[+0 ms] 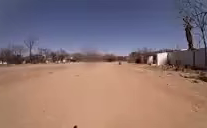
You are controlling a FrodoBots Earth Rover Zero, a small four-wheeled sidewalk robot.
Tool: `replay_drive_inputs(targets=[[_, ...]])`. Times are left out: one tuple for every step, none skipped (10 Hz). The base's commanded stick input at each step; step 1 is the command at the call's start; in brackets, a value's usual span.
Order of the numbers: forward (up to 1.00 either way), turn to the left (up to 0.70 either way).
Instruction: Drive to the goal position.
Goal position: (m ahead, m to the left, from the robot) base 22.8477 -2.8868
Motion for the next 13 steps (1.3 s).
replay_drive_inputs(targets=[[1.00, 0.00], [1.00, 0.00], [1.00, 0.00], [1.00, 0.00], [1.00, 0.00], [1.00, 0.00], [1.00, 0.00], [1.00, 0.00], [1.00, 0.00], [1.00, 0.00], [1.00, 0.00], [1.00, 0.00], [1.00, 0.00]])
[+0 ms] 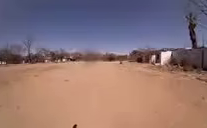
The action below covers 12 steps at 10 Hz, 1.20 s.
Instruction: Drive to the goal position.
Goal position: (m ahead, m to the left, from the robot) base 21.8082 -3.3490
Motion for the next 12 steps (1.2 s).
replay_drive_inputs(targets=[[1.00, 0.00], [1.00, 0.00], [1.00, 0.00], [1.00, 0.00], [1.00, 0.00], [1.00, 0.00], [1.00, 0.00], [1.00, 0.00], [1.00, 0.00], [1.00, 0.00], [1.00, 0.00], [1.00, 0.00]])
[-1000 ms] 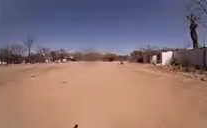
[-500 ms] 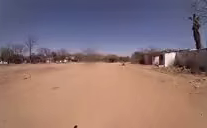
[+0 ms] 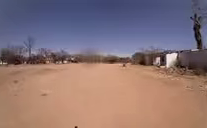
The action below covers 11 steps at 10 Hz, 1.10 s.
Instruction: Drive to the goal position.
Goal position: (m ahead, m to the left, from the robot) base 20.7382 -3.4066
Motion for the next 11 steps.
replay_drive_inputs(targets=[[1.00, 0.00], [1.00, 0.00], [1.00, 0.00], [1.00, 0.00], [1.00, 0.00], [1.00, 0.00], [1.00, 0.00], [1.00, 0.00], [1.00, 0.00], [1.00, 0.00], [1.00, 0.00]])
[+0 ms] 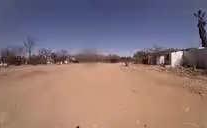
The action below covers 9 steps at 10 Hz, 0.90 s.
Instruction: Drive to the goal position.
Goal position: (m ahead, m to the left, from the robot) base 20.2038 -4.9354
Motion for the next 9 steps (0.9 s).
replay_drive_inputs(targets=[[1.00, 0.00], [1.00, 0.00], [1.00, 0.00], [1.00, 0.00], [1.00, 0.00], [1.00, 0.00], [1.00, 0.00], [1.00, 0.00], [1.00, 0.00]])
